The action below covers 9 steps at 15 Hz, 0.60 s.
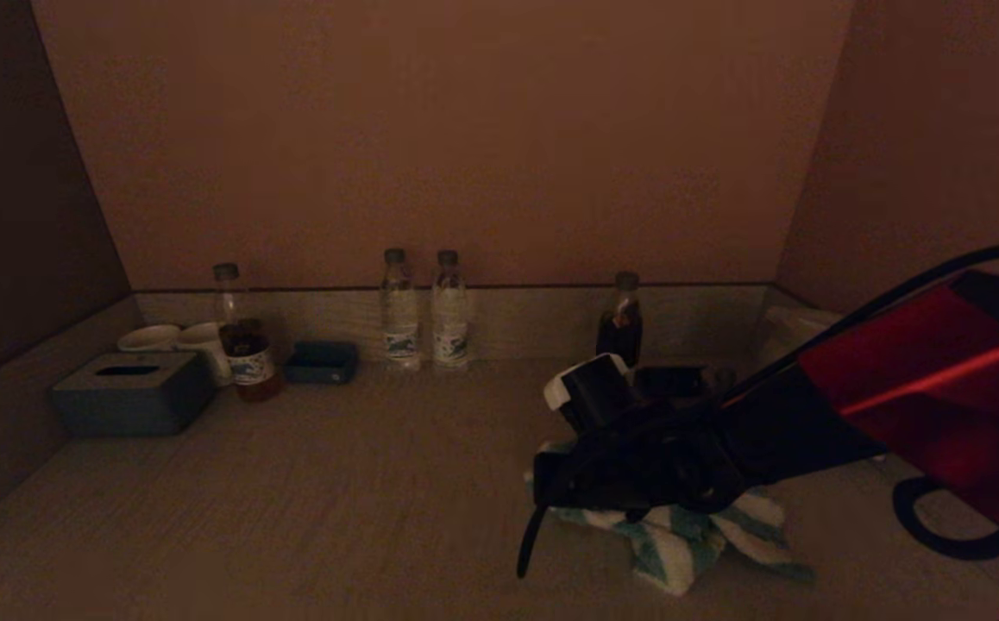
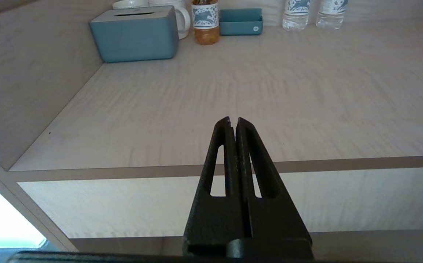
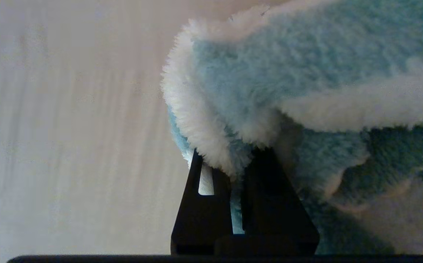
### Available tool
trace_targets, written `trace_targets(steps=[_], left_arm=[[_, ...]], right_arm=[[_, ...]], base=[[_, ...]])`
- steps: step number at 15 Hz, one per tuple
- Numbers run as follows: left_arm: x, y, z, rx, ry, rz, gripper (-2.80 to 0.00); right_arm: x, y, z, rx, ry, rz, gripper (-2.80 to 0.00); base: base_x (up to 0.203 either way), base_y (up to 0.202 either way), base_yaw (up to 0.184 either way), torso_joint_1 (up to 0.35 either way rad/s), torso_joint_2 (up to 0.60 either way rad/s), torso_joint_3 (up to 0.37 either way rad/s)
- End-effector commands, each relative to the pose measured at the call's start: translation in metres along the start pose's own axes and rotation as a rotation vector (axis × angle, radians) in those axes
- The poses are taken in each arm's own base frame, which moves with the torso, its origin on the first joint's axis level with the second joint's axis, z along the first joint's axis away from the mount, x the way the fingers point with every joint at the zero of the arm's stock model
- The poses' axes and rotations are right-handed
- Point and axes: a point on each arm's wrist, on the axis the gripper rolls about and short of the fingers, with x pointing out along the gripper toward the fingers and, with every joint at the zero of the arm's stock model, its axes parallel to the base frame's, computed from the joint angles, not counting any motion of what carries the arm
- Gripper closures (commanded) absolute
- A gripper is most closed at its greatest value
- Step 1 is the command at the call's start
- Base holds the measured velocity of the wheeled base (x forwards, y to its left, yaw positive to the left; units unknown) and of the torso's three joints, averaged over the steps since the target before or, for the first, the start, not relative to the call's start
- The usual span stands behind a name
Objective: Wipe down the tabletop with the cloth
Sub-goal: Sweep the stains on the table
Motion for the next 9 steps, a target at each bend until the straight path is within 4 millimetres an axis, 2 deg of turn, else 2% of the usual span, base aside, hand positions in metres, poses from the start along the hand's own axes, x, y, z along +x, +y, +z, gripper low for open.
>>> trace_targets(steps=[1,4,6,7,9], left_arm=[[0.0,0.0,0.0,0.0,0.0,0.001,0.0],[0.0,0.0,0.0,0.0,0.001,0.0,0.0],[0.0,0.0,0.0,0.0,0.001,0.001,0.0],[0.0,0.0,0.0,0.0,0.001,0.001,0.0],[0.0,0.0,0.0,0.0,0.001,-0.001,0.0]], right_arm=[[-0.006,0.019,-0.007,-0.042,-0.003,0.037,0.0],[-0.019,0.029,-0.011,-0.069,-0.015,0.066,0.0],[-0.038,0.038,-0.015,-0.101,-0.032,0.102,0.0],[-0.039,0.038,-0.016,-0.108,-0.031,0.104,0.0],[-0.054,0.036,-0.032,-0.166,-0.012,0.114,0.0]], base=[[0.0,0.0,0.0,0.0,0.0,0.0],[0.0,0.0,0.0,0.0,0.0,0.0],[0.0,0.0,0.0,0.0,0.0,0.0],[0.0,0.0,0.0,0.0,0.0,0.0],[0.0,0.0,0.0,0.0,0.0,0.0]])
